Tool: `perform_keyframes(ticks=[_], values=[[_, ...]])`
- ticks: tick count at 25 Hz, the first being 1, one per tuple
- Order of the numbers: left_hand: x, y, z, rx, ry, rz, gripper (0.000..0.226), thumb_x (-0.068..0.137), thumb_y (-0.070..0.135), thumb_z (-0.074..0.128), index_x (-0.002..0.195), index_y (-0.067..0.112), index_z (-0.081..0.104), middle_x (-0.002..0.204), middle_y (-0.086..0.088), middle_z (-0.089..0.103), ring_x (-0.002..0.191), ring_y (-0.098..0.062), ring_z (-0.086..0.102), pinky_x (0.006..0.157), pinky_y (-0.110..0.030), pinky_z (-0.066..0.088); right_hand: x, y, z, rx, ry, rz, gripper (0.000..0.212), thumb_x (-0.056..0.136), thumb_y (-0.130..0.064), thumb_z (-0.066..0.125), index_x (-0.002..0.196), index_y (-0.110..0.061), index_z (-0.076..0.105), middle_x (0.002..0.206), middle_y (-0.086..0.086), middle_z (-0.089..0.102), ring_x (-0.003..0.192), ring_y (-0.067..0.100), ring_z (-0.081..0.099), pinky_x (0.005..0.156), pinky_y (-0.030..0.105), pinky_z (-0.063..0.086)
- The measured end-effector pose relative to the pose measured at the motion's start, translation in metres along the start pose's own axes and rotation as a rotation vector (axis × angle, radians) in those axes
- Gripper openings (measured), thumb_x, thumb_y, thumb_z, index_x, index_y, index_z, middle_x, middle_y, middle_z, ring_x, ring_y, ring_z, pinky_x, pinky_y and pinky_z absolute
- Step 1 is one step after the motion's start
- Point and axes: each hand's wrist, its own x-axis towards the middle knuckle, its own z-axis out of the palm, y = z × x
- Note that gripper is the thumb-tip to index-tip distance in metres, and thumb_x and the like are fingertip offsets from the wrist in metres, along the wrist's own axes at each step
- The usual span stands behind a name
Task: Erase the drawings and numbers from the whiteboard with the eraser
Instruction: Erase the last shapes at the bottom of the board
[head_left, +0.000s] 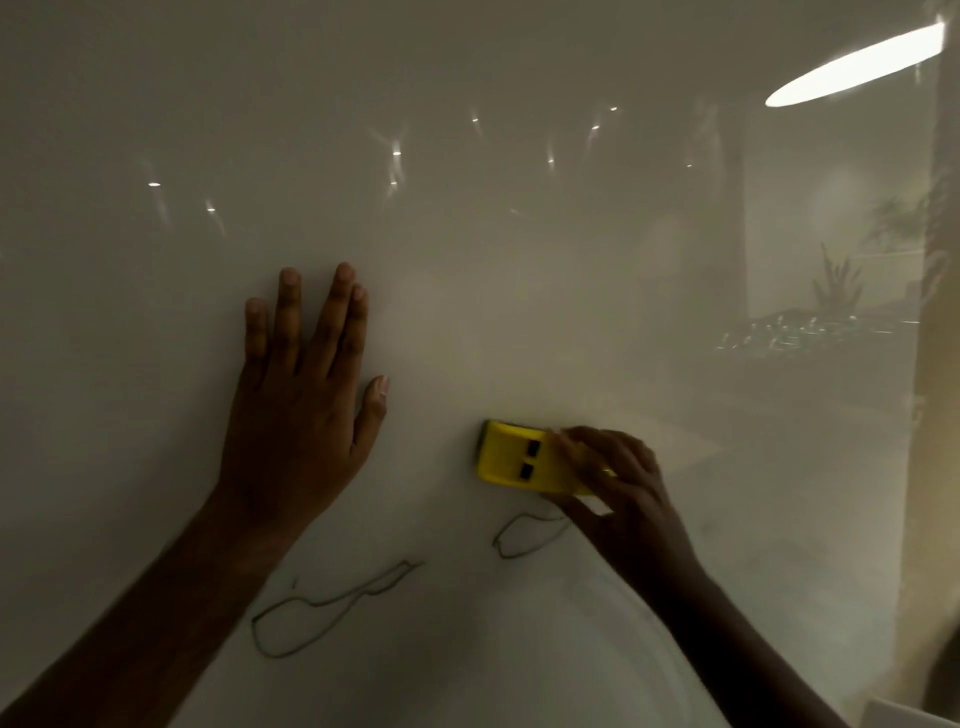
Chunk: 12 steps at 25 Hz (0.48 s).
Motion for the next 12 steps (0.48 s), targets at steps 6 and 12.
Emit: perform_keyframes(ticks=[6, 12], values=[[-0.009, -0.007, -0.003, -0.014, -0.022, 0.017, 0.079, 0.109, 0.042, 0.04, 0.172, 0.002, 0.014, 0.182, -0.015, 0.01, 0.166, -0.048, 0.01, 0.135, -0.058, 0.001, -0.052, -0.007, 0.005, -0.099, -0.164, -0.303, 0.044, 0.105, -0.041, 0.061, 0.148, -0.031, 0.057, 0.14, -0.003, 0.065, 0.124, 0.021, 0.061, 0.107, 0.037, 0.044], [-0.023, -0.01, -0.006, -0.008, -0.028, 0.003, 0.078, 0.108, 0.041, 0.04, 0.171, 0.0, 0.017, 0.181, -0.017, 0.013, 0.165, -0.048, 0.013, 0.134, -0.06, 0.004, -0.042, 0.059, -0.026, -0.167, -0.026, 0.006, 0.048, 0.101, -0.047, 0.059, 0.143, -0.024, 0.06, 0.141, 0.002, 0.062, 0.119, 0.033, 0.063, 0.103, 0.038, 0.043]])
